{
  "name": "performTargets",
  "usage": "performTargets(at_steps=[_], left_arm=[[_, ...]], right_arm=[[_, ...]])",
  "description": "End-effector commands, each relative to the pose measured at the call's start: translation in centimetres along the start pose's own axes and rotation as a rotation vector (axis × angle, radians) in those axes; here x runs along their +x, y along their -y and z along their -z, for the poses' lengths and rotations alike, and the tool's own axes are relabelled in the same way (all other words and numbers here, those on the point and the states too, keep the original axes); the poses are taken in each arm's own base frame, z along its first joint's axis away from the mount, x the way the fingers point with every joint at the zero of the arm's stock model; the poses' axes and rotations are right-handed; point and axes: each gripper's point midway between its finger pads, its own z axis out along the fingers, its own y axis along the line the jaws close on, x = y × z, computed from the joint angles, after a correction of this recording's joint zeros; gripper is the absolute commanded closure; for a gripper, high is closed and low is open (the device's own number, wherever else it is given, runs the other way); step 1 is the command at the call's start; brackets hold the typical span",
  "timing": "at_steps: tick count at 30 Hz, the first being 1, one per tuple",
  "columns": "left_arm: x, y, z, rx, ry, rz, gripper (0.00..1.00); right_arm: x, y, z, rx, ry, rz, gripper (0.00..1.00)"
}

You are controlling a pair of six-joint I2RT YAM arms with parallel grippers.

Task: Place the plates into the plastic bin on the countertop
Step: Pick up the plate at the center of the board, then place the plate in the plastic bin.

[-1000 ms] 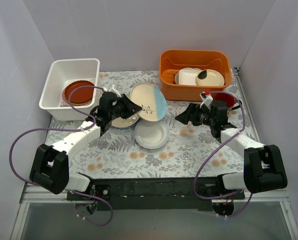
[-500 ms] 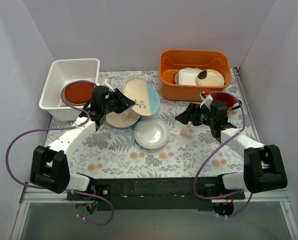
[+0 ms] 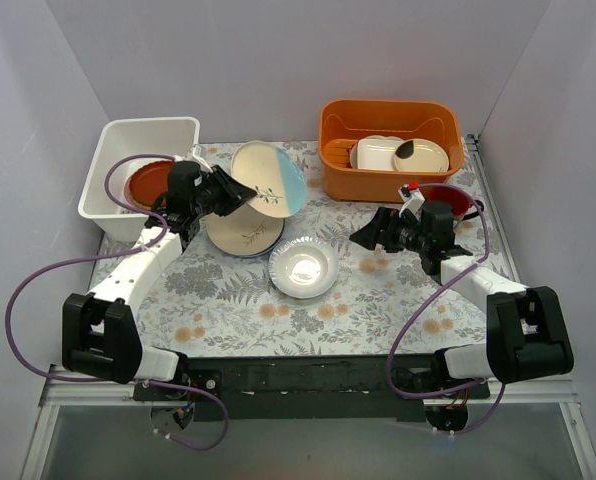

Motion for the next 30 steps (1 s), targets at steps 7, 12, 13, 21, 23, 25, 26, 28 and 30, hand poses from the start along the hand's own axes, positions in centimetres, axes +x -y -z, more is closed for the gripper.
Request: performTargets(at_steps=[7,12,13,21,23,25,26,28,30], left_arm=[[-6.2,4.9,1.8,0.191,0.105,-0.056,1.00],[-8.0,4.1,2.1,0.180,0.126,-0.050,1.00],[-8.3,4.0,2.2,0.179,0.131,-0.053,1.00],[-11.0,2.7,2.9,0.169,0.166,-0.033,1.00],[-11.1,2.9,3.0,0.178,0.161,-0.033,1.00],[-12.5,1.7,3.5,0.163,0.193,-0.020,1.00],[-12.7,1.6,3.6,0.165,0.196,-0.021,1.00],[-13.5,1.2,4.0,0.165,0.210,-0.014,1.00],[-14.1,0.9,4.3,0.162,0.224,-0.008,1.00]], right_arm=[[-1.0,-0.7,-0.2,-0.032,0.022,0.034,0.02],[-0.8,-0.6,-0.4,-0.034,0.013,0.032,0.02],[-0.9,-0.7,-0.4,-0.035,0.014,0.031,0.02],[-0.8,-0.5,-0.6,-0.033,0.010,0.028,0.02],[-0.7,-0.4,-0.6,-0.032,0.009,0.025,0.02],[-0.7,-0.4,-0.6,-0.031,0.007,0.024,0.02],[-0.7,-0.4,-0.7,-0.031,0.007,0.026,0.02],[-0.7,-0.3,-0.7,-0.030,0.005,0.023,0.02],[-0.6,-0.2,-0.7,-0.030,0.004,0.021,0.02]])
